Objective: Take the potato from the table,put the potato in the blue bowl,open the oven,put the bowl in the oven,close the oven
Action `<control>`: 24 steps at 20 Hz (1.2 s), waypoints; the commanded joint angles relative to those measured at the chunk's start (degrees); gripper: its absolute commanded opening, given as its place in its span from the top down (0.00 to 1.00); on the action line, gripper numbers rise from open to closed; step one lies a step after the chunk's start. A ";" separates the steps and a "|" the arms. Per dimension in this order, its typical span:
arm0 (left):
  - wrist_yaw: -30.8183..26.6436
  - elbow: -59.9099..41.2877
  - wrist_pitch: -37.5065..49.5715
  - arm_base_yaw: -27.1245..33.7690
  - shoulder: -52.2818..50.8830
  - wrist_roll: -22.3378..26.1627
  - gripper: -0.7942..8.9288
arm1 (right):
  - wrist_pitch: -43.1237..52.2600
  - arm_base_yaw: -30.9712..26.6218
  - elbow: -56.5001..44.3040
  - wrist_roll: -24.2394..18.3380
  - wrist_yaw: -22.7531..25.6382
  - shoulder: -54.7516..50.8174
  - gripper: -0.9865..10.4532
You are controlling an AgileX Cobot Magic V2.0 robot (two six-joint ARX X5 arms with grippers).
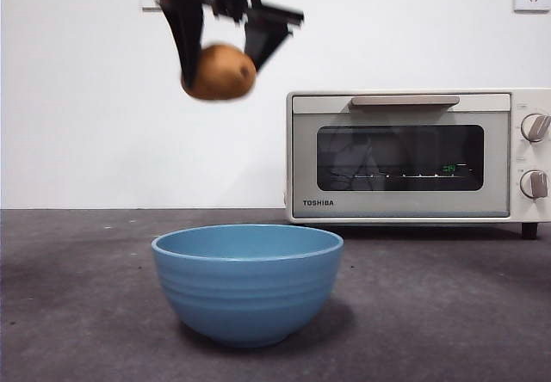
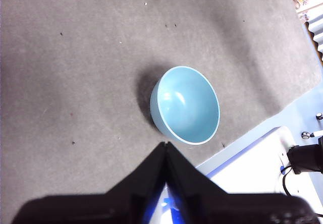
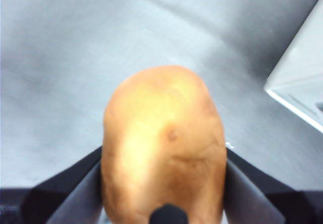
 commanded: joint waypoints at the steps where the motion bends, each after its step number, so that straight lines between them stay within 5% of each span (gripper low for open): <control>1: 0.44 0.31 0.17 -0.13 0.02 1.03 0.92 | -1.25 0.90 -0.81 -0.87 -0.61 -2.32 0.92; 5: 0.42 0.31 -0.96 -0.13 0.02 1.05 0.92 | -1.29 1.79 -7.76 -3.08 -0.61 -12.24 0.92; 12: 0.33 0.31 1.73 -0.13 0.09 1.03 0.92 | -1.25 1.79 -41.00 -2.10 -0.04 -40.68 0.92; 15: 0.17 0.31 3.74 -0.13 0.59 1.01 0.92 | -0.74 1.79 -53.31 0.17 -3.61 -50.80 0.92; 18: 0.15 0.31 5.18 -0.13 1.79 0.96 0.92 | 5.75 1.79 -66.40 0.96 -4.96 -60.54 0.92; 24: 0.15 0.31 5.29 -0.13 4.39 0.37 0.92 | 30.03 1.79 -89.81 1.09 -17.90 -68.59 0.92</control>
